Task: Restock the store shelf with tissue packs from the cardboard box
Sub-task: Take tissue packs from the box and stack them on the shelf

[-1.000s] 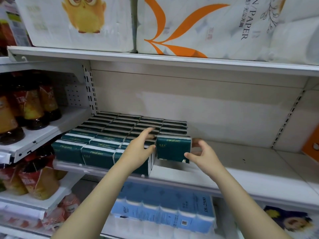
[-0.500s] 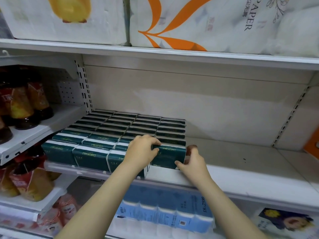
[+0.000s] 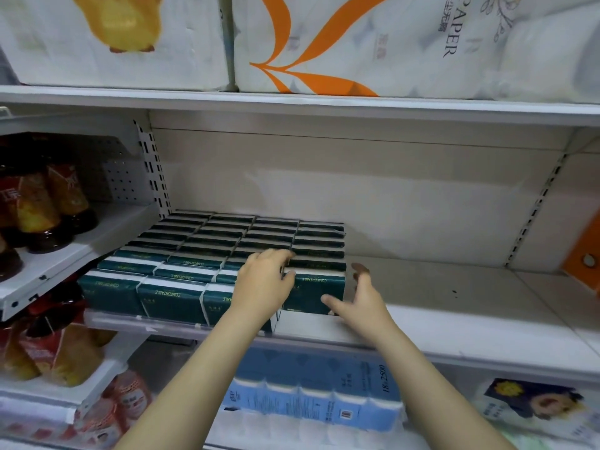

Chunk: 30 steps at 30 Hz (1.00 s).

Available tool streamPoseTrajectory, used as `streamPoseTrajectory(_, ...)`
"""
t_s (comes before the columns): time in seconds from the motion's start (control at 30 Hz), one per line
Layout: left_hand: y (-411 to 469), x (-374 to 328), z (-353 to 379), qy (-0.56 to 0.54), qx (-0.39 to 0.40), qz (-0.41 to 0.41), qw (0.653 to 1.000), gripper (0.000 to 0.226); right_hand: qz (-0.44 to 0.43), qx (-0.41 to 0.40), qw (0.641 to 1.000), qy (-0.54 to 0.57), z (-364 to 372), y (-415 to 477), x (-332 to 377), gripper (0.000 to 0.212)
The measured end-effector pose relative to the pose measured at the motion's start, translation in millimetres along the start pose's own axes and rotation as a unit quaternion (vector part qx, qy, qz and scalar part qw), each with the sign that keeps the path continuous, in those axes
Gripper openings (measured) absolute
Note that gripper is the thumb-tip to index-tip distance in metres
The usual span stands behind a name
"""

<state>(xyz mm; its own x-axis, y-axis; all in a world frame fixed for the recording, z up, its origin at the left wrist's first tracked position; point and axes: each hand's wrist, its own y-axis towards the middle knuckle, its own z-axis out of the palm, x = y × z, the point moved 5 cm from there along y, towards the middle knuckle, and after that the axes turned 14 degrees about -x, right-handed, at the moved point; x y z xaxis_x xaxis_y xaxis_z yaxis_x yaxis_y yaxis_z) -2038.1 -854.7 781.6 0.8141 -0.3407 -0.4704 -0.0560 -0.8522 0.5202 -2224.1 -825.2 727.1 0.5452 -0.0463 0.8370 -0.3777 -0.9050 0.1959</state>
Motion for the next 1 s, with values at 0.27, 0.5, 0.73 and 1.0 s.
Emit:
streamPoseTrajectory(0.27,-34,15,-63,-0.270,-0.042,-0.083,0.958,0.043,-0.027,-0.113,0.971,0.208,-25,-49,63,0.034)
streamPoseTrajectory(0.5,-92,33,-90,-0.405,-0.027,-0.100,0.909,0.040,-0.007,-0.102,0.954,0.282,-3,-127,81,0.025)
streamPoseTrajectory(0.73,-159,65,-90,-0.422,0.012,-0.157,0.893,0.043,0.025,-0.033,0.964,0.264,37,-176,61,0.023)
streamPoseTrajectory(1.0,-229,113,-43,-0.401,0.006,-0.290,0.869,0.040,0.091,0.083,0.969,0.215,87,-208,-5,0.023)
